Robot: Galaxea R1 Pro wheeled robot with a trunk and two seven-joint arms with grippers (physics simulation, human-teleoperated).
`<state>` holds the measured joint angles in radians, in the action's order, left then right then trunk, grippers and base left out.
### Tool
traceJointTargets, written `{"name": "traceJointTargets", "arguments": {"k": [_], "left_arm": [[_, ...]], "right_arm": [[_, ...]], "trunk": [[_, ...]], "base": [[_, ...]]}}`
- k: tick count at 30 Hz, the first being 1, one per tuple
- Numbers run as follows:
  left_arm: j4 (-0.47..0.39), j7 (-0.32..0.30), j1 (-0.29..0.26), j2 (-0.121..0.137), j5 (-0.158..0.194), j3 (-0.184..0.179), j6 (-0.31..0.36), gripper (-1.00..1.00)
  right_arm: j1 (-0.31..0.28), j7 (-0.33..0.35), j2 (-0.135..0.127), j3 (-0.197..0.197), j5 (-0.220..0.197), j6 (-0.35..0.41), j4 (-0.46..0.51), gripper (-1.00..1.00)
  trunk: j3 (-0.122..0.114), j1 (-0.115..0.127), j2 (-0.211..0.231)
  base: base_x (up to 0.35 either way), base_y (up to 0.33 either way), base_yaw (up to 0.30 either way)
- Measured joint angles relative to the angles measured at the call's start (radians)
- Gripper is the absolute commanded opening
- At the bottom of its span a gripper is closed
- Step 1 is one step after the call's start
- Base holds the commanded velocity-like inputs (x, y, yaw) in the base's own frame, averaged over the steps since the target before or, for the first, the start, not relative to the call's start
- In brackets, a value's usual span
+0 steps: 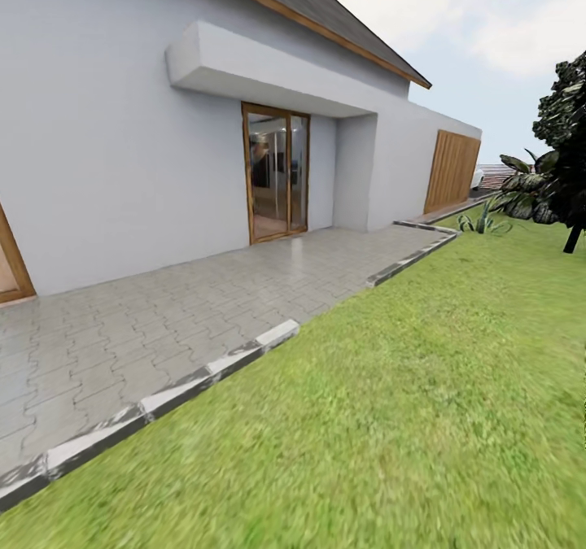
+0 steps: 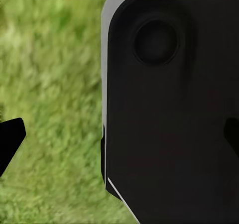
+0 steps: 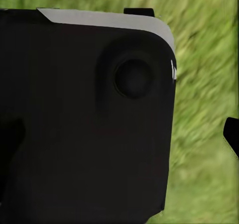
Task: Take the three Easter eggs out of the wicker basket on the lawn in the garden, then place them on the lawn next to a single tree (choose any tree) so that all three eggs are next to the same tree and none are left in the basket.
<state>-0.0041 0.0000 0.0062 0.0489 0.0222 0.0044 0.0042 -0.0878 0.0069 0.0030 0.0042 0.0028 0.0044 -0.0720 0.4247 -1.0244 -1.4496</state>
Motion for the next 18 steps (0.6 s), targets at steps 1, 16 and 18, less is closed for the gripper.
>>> {"name": "traceJointTargets", "arguments": {"k": [1,16,18], "left_arm": [[0.000,0.000,0.000,0.000,0.000,0.000,0.000,1.00],[0.000,0.000,0.000,0.000,0.000,0.000,0.000,1.00],[0.000,0.000,0.000,0.000,0.000,0.000,0.000,1.00]], "right_arm": [[0.000,0.000,0.000,0.000,0.000,0.000,0.000,1.00],[0.000,0.000,0.000,0.000,0.000,0.000,0.000,1.00],[0.000,0.000,0.000,0.000,0.000,0.000,0.000,1.00]], "trunk": [[0.000,0.000,0.000],[0.000,0.000,0.000],[0.000,0.000,0.000]], "base": [[0.333,0.000,-0.203],[0.333,0.000,-0.214],[0.333,0.000,-0.168]]}}
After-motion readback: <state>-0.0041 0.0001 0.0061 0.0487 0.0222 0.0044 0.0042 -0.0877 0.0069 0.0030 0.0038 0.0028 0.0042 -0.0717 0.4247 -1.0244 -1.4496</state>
